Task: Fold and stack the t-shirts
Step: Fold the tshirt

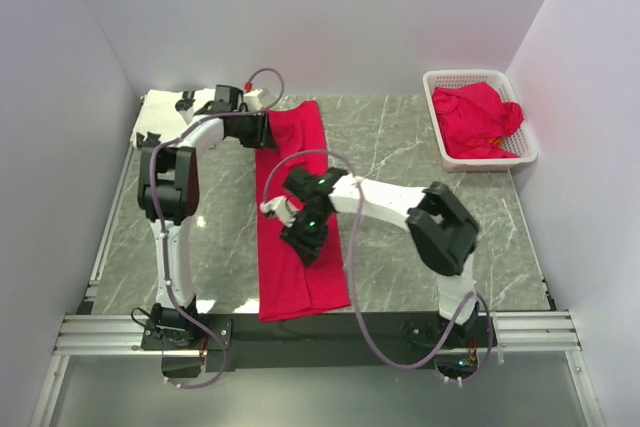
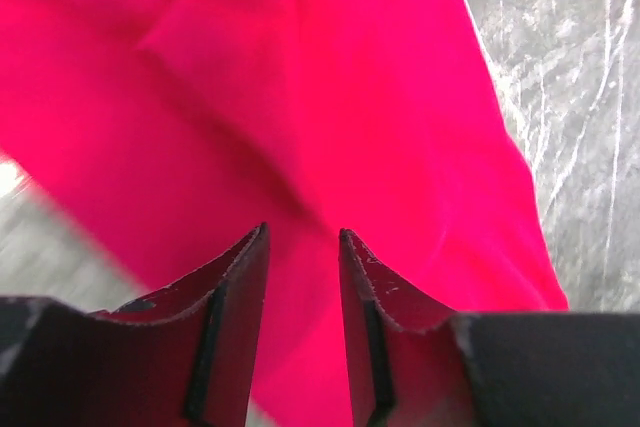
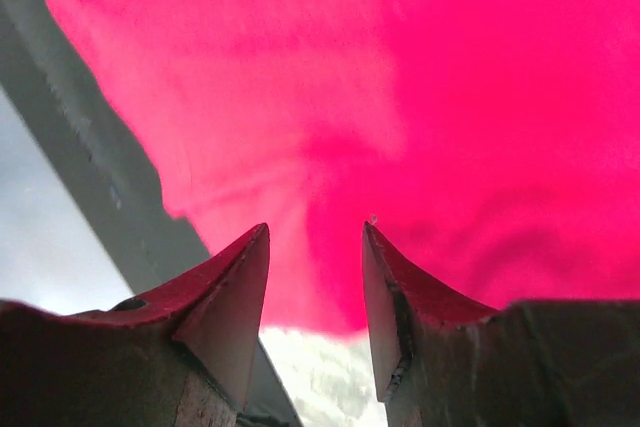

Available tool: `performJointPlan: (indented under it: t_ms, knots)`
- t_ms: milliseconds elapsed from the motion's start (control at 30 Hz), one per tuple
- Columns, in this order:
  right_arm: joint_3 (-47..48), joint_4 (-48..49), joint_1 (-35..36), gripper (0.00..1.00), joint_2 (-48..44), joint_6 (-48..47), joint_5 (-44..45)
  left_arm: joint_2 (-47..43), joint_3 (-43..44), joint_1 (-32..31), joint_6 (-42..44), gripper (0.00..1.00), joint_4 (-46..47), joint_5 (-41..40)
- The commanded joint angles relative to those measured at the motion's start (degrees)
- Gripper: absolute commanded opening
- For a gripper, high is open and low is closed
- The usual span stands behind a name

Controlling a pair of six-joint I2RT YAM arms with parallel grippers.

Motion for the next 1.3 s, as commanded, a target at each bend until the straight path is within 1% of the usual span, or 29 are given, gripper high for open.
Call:
performJointPlan:
  t_ms: [0,33,167,267,300,367,467,500,567,600,667,700,733,767,800,833,867,900,933,967,1000,1033,1067,1100,1133,1167,1200,1233,1267]
  knots:
    - [-4.02,1.51,-4.25,0.5,-7.86,-0.3,-2.86,3.74,5.88,-1.41,-1.61,0.39,-1.17,-1.52]
    - [-6.03,1.6,-7.04,0.5,-8.66,-0.64,-3.04,4.54,7.2,-1.85,-1.7,0.39,-0.99,-1.44]
    - [-10.0,2.66,-14.18,0.53,-11.83,-1.52,-2.08,8.4,10.72,-3.17,-2.67,0.39,-0.47,-2.14]
    - [-10.54,2.92,-17.43,0.54,-12.88,-2.23,0.55,12.88,15.72,-3.35,-4.86,0.38,-0.73,-1.44]
    - [-10.19,2.83,-17.96,0.54,-13.23,-2.66,1.26,15.24,17.3,-3.35,-5.65,0.38,-0.99,-1.27]
    - [-9.75,3.18,-19.02,0.54,-13.32,-2.67,2.4,17.19,21.61,-3.35,-6.45,0.38,-0.82,0.05]
    - [-9.04,3.88,-19.11,0.54,-14.11,-3.37,4.6,18.08,24.78,-3.26,-6.98,0.44,1.19,1.19]
    - [-8.52,4.06,-19.2,0.54,-14.46,-4.07,5.56,17.56,25.22,-3.26,-6.37,0.5,1.81,1.46]
    - [-7.64,3.8,-19.11,0.54,-14.47,-4.51,6.71,15.54,25.41,-3.08,-5.4,0.55,2.61,1.29]
    - [-6.94,3.54,-19.2,0.54,-14.81,-5.21,6.8,12.49,24.97,-3.0,-3.92,0.59,3.22,1.89]
    - [-6.76,3.54,-18.76,0.54,-15.87,-5.57,6.54,8.17,21.2,-2.12,-2.85,0.62,4.1,2.42]
    - [-7.19,3.71,-18.06,0.54,-17.44,-5.74,6.1,2.49,18.75,-1.59,-2.15,0.65,5.85,5.21]
    - [-7.89,4.23,-17.36,0.54,-18.5,-5.83,6.27,-1.04,11.85,-0.37,-1.88,0.66,7.6,6.89]
    - [-8.94,4.85,-16.4,0.54,-19.64,-6.01,7.06,-4.91,7.6,0.34,-1.27,0.67,9.36,8.13]
    - [-11.56,6.59,-15.08,0.54,-22.18,-6.27,8.2,-13.3,2.95,1.21,0.3,0.68,13.38,10.66]
    - [-13.24,7.66,-12.2,0.54,-23.51,-6.45,9.6,-17.56,-5.88,2.96,1.71,0.69,14.38,12.17]
    - [-14.91,8.62,-10.34,0.54,-24.82,-6.71,12.83,-21.61,-9.98,4.03,3.64,0.7,14.65,13.92]
    - [-18.24,9.59,-8.58,0.54,-27.27,-6.97,14.26,-29.04,-13.5,5.08,9.66,0.7,13.87,15.07]
    - [-20.01,11.17,-6.91,0.55,-28.52,-7.76,15.66,-32.34,-18.84,7.09,13.55,0.71,8.9,17.35]
    - [-21.68,11.97,-3.5,0.56,-29.66,-8.2,17.85,-38.11,-20.89,7.46,17.85,0.7,4.68,17.89]
    - [-24.92,13.97,-1.99,0.59,-31.93,-9.08,19.09,-40.69,-22.83,9.29,25.64,0.71,1.41,18.07]
    - [-26.69,15.21,-0.15,0.64,-33.0,-9.61,20.32,-42.98,-26.68,11.31,29.89,0.71,-6.8,19.38]
    - [-28.53,16.62,2.66,0.7,-35.19,-10.22,23.03,-47.18,-28.46,12.2,35.33,0.72,-11.4,19.83]
    - [-31.95,18.11,4.6,0.75,-36.17,-11.01,24.71,-49.31,-30.65,12.91,45.04,0.72,-14.76,19.83]
    - [-33.2,19.95,6.1,0.78,-36.87,-12.41,26.12,-51.51,-35.8,13.7,48.8,0.72,-17.92,19.31]
    - [-34.17,20.32,7.59,0.78,-37.57,-13.03,27.53,-53.79,-38.47,14.05,51.7,0.72,-21.7,18.26]
    - [-36.09,20.67,10.39,0.78,-38.89,-14.26,28.15,-58.25,-40.93,14.32,56.78,0.73,-23.56,18.07]
    - [-36.98,21.2,11.38,0.78,-39.51,-14.7,28.33,-60.47,-45.3,14.49,59.88,0.73,-25.23,17.98]
    - [-37.69,21.38,12.52,0.78,-39.86,-15.06,28.51,-65.02,-47.52,14.49,63.39,0.73,-28.9,18.07]
